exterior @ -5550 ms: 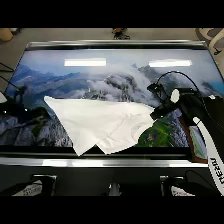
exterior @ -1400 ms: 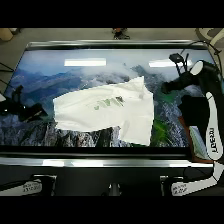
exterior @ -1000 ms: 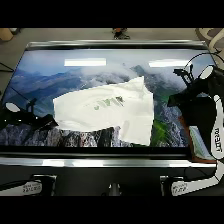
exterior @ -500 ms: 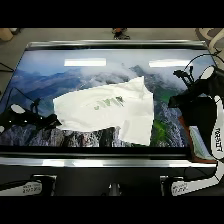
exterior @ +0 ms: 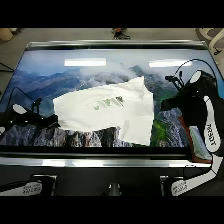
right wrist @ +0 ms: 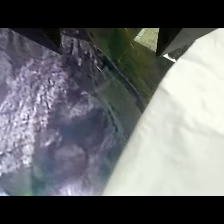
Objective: Fold the shirts.
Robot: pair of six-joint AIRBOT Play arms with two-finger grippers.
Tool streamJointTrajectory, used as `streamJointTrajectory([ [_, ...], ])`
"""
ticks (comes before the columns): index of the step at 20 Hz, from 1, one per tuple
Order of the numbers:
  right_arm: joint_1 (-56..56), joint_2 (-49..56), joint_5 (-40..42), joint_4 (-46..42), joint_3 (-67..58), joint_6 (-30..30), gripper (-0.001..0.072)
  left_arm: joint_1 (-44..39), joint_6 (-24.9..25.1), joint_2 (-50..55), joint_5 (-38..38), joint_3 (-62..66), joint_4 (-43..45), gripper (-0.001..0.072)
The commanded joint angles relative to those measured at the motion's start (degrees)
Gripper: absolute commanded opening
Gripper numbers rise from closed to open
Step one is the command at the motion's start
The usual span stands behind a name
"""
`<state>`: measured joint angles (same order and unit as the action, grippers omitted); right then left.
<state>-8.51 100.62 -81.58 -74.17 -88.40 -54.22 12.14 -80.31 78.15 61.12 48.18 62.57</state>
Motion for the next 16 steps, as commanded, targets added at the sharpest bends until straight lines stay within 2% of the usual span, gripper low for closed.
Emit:
streamJointTrajectory([
  [1,2.27,3.67,0.98,2.43,0.15,-1.25,0.0598,-0.22,-0.04,-2.93,0.90,0.13,-0.26,0.0034],
  [3,3.15,6.03,-1.68,3.87,0.15,-1.70,0.0526,-0.22,-0.04,-4.52,0.92,0.13,-0.26,0.0033],
  [6,4.50,7.37,-6.21,3.85,0.15,-1.38,0.0525,-0.22,-0.24,-6.29,0.92,0.13,-0.26,0.0034],
  [7,4.68,7.34,-5.79,3.50,0.15,-1.44,0.0518,-0.22,-0.24,-6.62,0.92,0.13,-0.63,0.0034],
  [8,4.79,7.34,-4.50,3.56,0.15,-1.92,0.0449,-0.22,-0.22,-6.75,0.87,0.13,-1.60,0.0034],
  [10,4.85,7.34,-2.64,5.99,0.15,-3.19,0.0409,-0.22,-0.22,-6.91,0.81,0.13,-3.80,0.0034],
  [11,4.85,7.37,-2.56,7.43,0.15,-3.19,0.0365,-0.22,-0.22,-7.06,0.76,0.13,-4.37,0.0034],
  [12,4.85,7.34,-2.80,8.24,0.15,-3.41,0.0253,-0.20,-0.20,-7.30,0.76,0.13,-4.57,0.0034],
  [13,4.85,7.34,-2.80,8.31,0.15,-3.43,0.0088,-0.22,-0.20,-7.56,0.79,0.13,-4.57,0.0034],
  [14,4.83,7.13,-2.64,8.28,0.15,-3.26,0.0017,-0.22,-0.22,-8.02,0.79,0.13,-4.57,0.0034],
  [16,4.68,4.94,-1.38,8.61,-0.07,-0.79,0.0016,-0.22,-0.22,-10.27,0.96,0.20,-5.92,0.0033],
])
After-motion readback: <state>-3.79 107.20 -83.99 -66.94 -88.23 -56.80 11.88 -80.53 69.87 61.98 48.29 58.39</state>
